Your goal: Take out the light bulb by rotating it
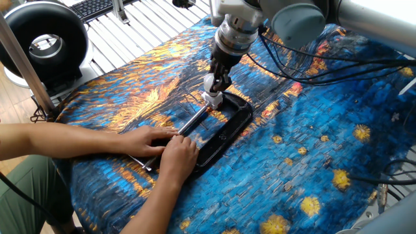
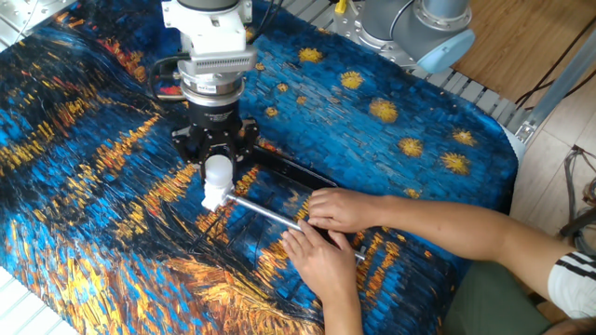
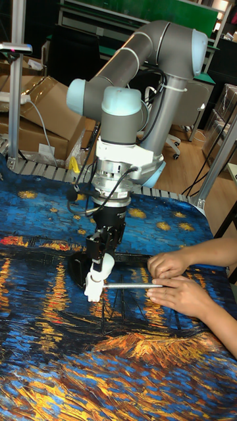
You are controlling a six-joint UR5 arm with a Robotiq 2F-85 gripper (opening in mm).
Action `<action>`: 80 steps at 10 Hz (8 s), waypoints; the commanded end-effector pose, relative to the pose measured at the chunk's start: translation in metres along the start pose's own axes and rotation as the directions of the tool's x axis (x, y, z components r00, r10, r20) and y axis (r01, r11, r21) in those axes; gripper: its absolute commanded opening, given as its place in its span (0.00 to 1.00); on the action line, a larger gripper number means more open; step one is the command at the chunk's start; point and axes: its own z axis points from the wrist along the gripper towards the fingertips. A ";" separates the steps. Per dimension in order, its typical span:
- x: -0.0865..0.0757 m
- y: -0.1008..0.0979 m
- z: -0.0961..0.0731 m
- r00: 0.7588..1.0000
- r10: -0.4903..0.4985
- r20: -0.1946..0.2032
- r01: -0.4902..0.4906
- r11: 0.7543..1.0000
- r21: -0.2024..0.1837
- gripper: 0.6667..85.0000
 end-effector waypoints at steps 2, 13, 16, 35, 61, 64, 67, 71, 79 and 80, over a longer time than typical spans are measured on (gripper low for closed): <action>0.022 -0.013 -0.005 0.972 -0.227 -0.065 0.227 0.974 -0.016 0.80; 0.037 0.036 -0.029 0.716 0.663 -0.219 -0.684 0.729 -0.030 0.66; 0.029 0.039 -0.031 0.635 0.734 -0.240 -0.759 0.652 -0.012 0.65; 0.011 0.023 -0.014 0.556 0.800 -0.225 -0.815 0.578 0.043 0.59; 0.011 0.005 -0.008 0.611 0.771 -0.177 -0.771 0.631 0.085 0.10; -0.001 0.002 -0.005 0.645 0.752 -0.136 -0.752 0.656 0.057 0.02; 0.003 0.001 -0.007 0.728 0.670 -0.146 -0.670 0.740 0.055 0.02; 0.008 0.001 -0.005 0.845 0.514 -0.149 -0.515 0.857 0.033 0.02; 0.014 0.004 -0.007 0.965 0.208 -0.156 -0.214 0.977 -0.022 0.00; 0.016 0.004 -0.006 0.973 0.171 -0.153 -0.177 0.984 -0.026 0.00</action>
